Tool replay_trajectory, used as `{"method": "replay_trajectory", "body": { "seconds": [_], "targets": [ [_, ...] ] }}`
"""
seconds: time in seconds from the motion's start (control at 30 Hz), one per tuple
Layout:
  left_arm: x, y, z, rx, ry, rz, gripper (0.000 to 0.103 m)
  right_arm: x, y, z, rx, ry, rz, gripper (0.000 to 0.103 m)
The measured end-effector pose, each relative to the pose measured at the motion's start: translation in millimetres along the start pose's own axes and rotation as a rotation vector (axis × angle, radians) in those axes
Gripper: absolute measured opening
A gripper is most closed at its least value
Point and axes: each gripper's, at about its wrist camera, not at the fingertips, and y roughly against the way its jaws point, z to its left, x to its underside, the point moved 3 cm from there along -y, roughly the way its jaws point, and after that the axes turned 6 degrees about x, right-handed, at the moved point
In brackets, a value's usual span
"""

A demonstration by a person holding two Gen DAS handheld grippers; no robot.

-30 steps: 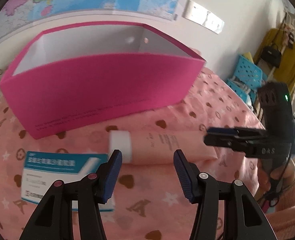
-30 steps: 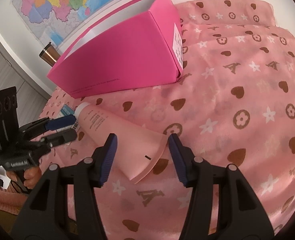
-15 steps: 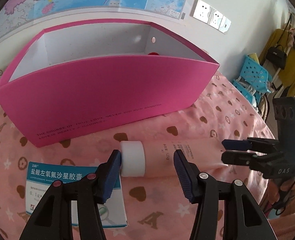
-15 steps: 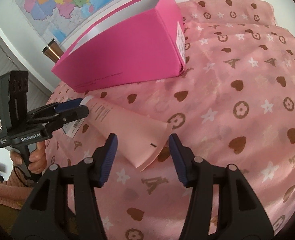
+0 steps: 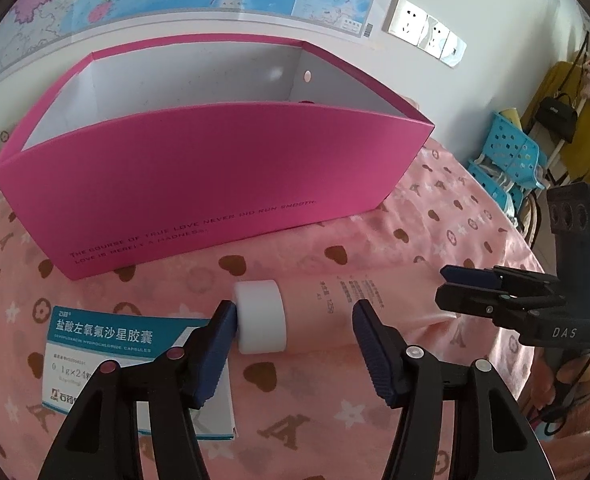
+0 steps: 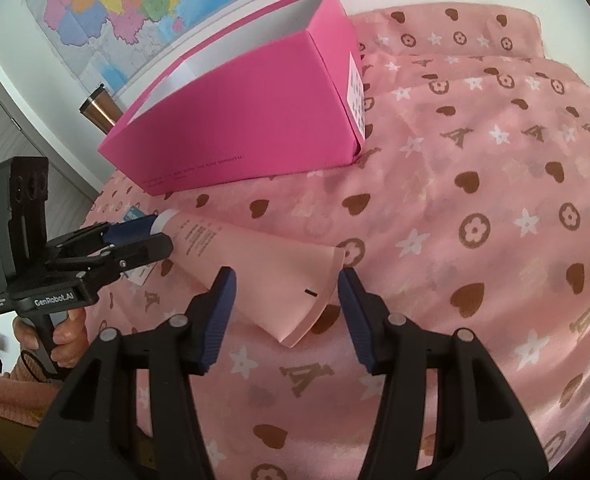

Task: Organize rigid objects
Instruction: 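Close the right gripper around the pink tube's body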

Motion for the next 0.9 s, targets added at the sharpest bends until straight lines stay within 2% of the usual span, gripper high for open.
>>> {"method": "replay_trajectory", "body": {
  "seconds": [0.9],
  "targets": [
    [-17.3,37.8,-8.5,-0.004,0.004,-0.112,0.060,-33.3,29.5,15.5,0.008,0.073,-0.107,0.056]
  ]
}}
